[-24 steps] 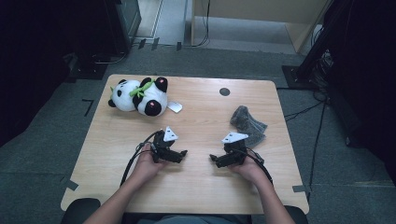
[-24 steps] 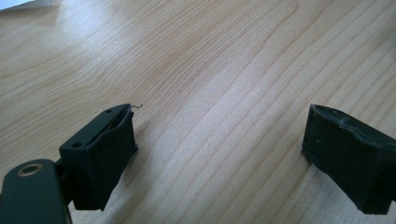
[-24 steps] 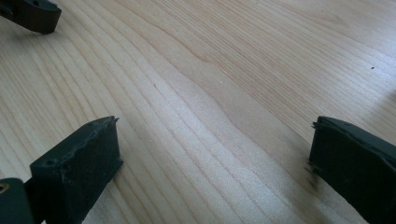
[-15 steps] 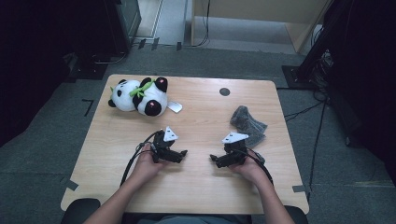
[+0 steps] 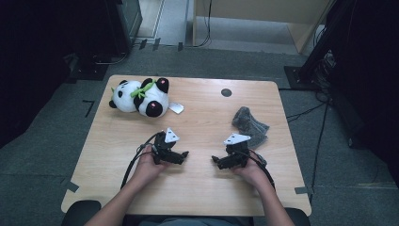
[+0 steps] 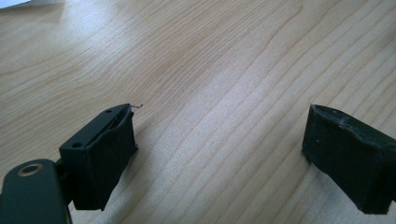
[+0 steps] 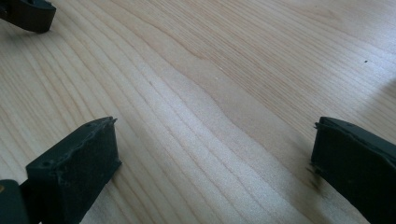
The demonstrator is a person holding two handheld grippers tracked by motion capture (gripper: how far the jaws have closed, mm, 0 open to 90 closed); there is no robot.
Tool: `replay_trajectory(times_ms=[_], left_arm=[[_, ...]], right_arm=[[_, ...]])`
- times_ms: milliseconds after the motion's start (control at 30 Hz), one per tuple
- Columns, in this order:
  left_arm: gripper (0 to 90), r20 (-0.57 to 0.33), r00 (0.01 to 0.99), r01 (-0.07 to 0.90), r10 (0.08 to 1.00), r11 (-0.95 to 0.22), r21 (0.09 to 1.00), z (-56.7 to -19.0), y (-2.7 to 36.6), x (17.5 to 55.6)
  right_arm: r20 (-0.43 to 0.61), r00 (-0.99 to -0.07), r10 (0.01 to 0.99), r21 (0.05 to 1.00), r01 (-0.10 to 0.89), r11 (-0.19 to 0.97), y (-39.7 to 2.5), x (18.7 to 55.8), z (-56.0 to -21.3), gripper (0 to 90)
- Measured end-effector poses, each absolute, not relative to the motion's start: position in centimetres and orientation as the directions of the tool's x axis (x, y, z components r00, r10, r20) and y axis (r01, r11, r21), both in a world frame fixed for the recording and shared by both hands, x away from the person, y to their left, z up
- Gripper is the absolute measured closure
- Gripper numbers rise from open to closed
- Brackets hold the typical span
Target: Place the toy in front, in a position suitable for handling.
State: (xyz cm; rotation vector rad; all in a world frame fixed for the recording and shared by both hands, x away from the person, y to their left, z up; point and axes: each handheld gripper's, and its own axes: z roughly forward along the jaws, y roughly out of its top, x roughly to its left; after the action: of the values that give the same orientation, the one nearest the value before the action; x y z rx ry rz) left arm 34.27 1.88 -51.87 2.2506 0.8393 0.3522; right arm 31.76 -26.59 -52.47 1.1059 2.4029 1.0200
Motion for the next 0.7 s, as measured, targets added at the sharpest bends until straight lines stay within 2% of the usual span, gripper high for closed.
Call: replay_trajectory(times_ms=[700], left_arm=[[9.3,0.007,0.749,0.472,0.662,-0.541,0.696,-51.88,1.88,34.23]], right_arm=[[0.02,-0.646,0.763,0.712,0.545,0.442,-26.55,31.65,-52.47,0.4]])
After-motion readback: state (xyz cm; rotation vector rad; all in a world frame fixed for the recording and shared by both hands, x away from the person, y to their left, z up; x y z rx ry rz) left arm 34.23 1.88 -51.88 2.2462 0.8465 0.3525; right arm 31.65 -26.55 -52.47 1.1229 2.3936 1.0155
